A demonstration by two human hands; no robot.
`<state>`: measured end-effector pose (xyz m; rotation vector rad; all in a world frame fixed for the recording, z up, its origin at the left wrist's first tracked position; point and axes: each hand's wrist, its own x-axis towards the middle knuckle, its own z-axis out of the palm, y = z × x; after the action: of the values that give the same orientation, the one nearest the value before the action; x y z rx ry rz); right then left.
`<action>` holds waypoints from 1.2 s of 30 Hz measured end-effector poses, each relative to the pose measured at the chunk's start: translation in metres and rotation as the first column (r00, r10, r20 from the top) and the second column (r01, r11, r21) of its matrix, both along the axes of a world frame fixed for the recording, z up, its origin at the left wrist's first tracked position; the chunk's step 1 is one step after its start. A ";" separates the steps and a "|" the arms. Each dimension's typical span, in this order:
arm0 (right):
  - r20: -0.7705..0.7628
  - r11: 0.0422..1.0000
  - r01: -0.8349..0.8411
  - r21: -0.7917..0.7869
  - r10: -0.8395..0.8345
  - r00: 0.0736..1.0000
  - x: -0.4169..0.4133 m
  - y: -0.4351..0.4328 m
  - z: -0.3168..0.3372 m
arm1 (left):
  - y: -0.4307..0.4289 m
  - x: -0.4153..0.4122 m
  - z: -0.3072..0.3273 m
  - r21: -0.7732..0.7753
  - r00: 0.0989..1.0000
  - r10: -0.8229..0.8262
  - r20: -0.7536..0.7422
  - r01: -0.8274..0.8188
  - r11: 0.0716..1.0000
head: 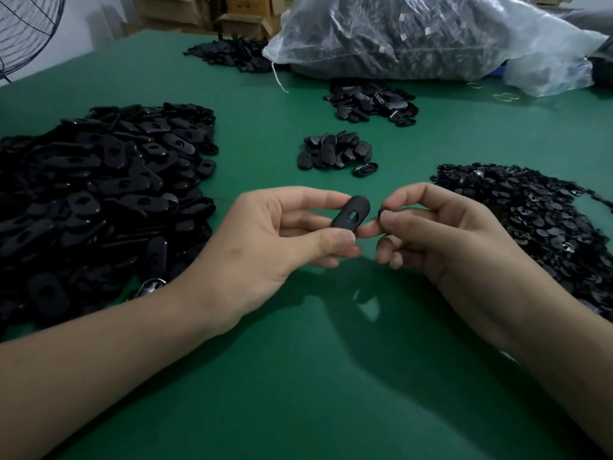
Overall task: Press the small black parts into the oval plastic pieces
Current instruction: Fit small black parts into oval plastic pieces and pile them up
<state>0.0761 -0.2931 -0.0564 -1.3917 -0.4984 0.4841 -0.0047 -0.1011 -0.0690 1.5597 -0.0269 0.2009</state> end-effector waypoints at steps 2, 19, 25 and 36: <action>-0.029 1.000 -0.008 0.021 0.008 1.000 0.000 -0.001 0.002 | 0.000 0.000 0.000 -0.010 1.000 0.007 0.007 -0.007 1.000; -0.232 0.991 -0.078 0.112 0.103 0.967 -0.001 0.002 0.001 | -0.001 0.001 0.000 -0.029 0.998 0.030 0.059 -0.029 0.999; -0.173 0.995 -0.077 0.069 0.088 0.981 -0.003 0.003 -0.001 | -0.003 0.002 0.000 0.022 0.998 0.020 0.061 -0.021 1.000; -0.063 0.999 -0.007 0.031 0.009 0.998 -0.004 0.006 -0.005 | -0.003 0.001 -0.003 0.067 0.997 0.032 0.071 -0.037 0.997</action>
<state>0.0717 -0.2870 -0.0618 -1.3410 -0.4590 0.5232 -0.0034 -0.1038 -0.0724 1.6212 -0.0620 0.2840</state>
